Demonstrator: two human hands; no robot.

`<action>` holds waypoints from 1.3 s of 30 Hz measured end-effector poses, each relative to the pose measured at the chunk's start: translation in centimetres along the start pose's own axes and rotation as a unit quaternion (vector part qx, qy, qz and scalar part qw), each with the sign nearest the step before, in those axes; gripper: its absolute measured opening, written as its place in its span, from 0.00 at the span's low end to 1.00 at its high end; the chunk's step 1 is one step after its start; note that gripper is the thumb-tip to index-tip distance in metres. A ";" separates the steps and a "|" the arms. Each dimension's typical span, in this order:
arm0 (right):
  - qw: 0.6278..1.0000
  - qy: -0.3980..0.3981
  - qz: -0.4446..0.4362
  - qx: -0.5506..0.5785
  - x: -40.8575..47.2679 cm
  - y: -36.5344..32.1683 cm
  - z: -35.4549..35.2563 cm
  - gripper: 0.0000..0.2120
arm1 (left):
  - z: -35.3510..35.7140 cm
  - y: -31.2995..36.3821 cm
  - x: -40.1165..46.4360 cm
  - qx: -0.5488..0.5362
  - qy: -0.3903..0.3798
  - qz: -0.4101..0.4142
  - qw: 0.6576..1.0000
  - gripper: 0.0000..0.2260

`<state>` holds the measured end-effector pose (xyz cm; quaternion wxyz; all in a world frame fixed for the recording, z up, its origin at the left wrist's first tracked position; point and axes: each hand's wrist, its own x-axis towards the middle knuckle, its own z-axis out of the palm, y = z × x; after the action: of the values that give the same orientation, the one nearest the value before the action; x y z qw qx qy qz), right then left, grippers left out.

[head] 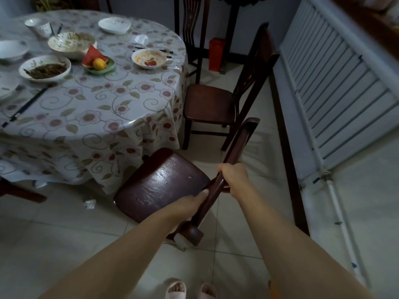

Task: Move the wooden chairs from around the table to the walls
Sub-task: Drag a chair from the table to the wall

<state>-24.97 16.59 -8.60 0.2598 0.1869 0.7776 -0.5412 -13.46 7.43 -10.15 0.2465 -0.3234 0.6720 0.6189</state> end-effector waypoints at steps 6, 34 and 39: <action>1.000 -0.021 0.001 -0.004 0.4 0.0 -0.2 0.21 | 0.9 0.3 0.3 0.125 -0.044 0.088 0.987 0.21; 0.997 0.014 -0.038 0.064 4.3 -4.0 -17.8 0.23 | 16.1 12.0 1.9 0.197 -0.071 0.104 0.972 0.14; 0.996 0.007 -0.043 0.078 7.8 -4.2 -25.4 0.23 | 23.4 15.4 3.8 0.183 -0.053 0.109 0.976 0.07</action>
<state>-38.73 39.04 -3.11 0.2157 0.1765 0.7418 -0.6100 -29.01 30.51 -5.26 0.2676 -0.1647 0.7910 0.5250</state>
